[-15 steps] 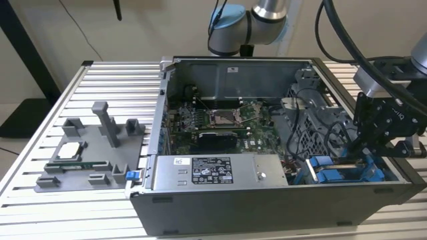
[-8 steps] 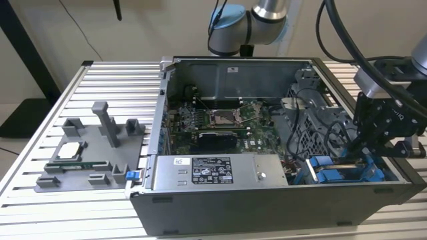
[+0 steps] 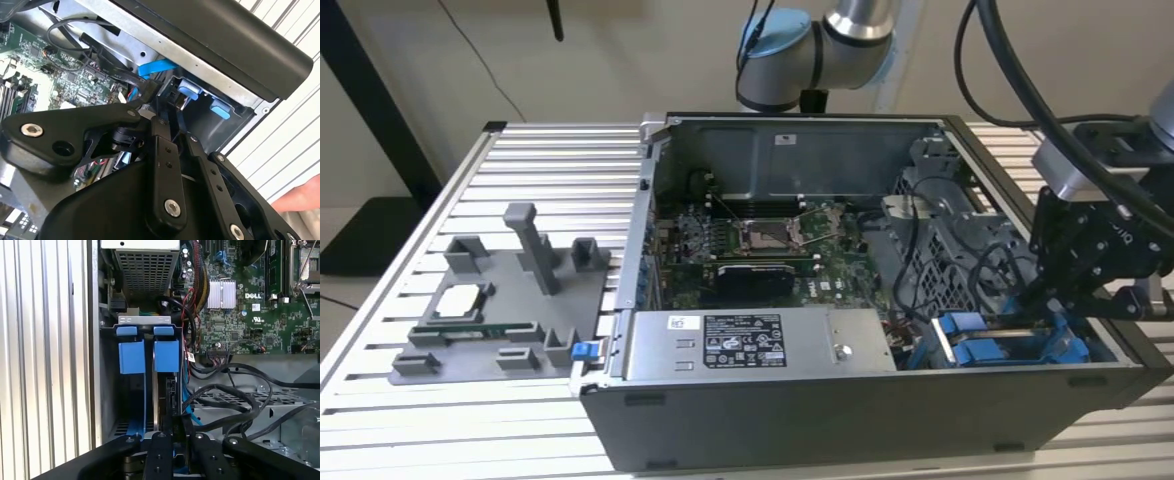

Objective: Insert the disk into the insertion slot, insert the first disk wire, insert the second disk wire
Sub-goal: 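Insert the first disk wire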

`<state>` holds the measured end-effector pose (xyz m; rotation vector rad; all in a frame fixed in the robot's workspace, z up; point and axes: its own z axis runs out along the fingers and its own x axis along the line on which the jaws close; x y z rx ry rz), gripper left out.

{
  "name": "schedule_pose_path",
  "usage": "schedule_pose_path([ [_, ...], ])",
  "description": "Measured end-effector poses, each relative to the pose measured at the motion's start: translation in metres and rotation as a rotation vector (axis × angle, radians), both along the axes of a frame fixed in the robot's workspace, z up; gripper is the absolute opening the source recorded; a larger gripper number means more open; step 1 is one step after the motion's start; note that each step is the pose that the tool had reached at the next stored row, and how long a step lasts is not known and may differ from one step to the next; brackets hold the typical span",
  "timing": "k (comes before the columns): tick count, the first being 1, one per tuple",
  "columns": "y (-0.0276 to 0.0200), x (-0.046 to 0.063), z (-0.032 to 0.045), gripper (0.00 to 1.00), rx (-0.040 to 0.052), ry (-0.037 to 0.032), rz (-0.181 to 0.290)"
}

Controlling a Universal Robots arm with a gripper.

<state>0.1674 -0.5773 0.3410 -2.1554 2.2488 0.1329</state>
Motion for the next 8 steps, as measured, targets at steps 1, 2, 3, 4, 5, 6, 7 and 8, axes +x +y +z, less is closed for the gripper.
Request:
schedule_pose_path([
  [1, -0.0003, 0.0000, 0.0000, 0.00, -0.0001, 0.0000, 0.000],
  [2, -0.0002, 0.0000, 0.0000, 0.00, 0.0000, 0.0000, 0.000],
  [3, -0.0002, 0.0000, -0.0001, 0.00, -0.0002, 0.0000, 0.000],
  [4, -0.0003, 0.0000, -0.0003, 0.00, 0.0000, 0.0000, -0.001],
  [5, -0.0003, 0.0000, -0.0005, 0.00, 0.0002, 0.0000, -0.001],
  [6, -0.0003, 0.0000, -0.0006, 0.00, 0.0004, -0.0001, -0.001],
  [7, -0.0003, 0.0000, -0.0006, 0.00, 0.0006, 0.0000, -0.001],
  [8, -0.0003, 0.0000, -0.0006, 0.00, 0.0007, 0.0000, -0.001],
])
